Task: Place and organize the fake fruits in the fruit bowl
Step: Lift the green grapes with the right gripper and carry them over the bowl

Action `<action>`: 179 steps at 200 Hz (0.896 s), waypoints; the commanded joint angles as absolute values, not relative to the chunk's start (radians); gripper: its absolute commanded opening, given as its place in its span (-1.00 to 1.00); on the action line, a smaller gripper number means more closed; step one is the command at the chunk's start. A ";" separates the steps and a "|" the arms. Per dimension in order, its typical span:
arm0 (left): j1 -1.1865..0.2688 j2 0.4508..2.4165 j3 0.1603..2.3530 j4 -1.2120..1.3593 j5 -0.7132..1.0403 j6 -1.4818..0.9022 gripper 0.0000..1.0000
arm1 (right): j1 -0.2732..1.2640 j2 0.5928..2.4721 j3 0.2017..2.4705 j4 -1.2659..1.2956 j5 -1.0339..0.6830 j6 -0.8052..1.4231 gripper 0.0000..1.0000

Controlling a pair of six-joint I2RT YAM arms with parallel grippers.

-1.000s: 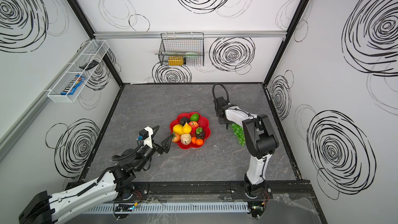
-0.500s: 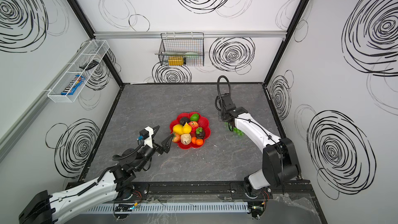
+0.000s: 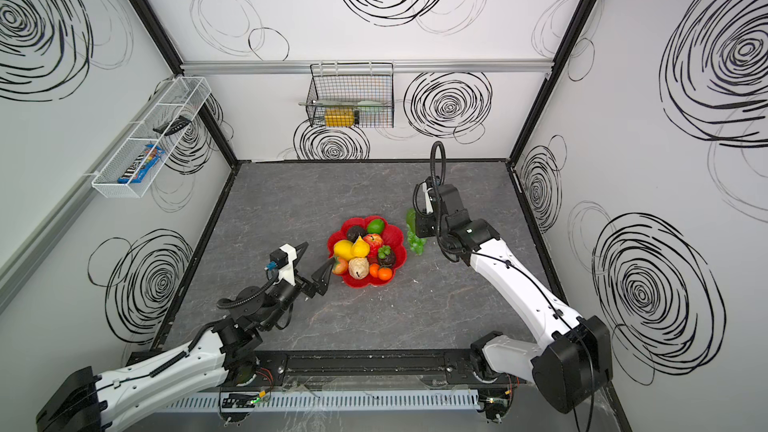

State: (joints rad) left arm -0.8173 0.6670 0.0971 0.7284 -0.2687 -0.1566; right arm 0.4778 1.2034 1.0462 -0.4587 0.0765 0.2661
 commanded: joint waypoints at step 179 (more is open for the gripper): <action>-0.821 0.671 0.118 0.774 -0.280 -0.140 0.97 | 0.638 1.121 1.129 -0.483 -0.068 0.291 -1.00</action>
State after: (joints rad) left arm -0.8173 0.6731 0.0971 0.7284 -0.2745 -0.1532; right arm 0.6067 1.1515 1.1320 -0.4870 -0.0689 0.2714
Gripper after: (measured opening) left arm 0.985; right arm 0.039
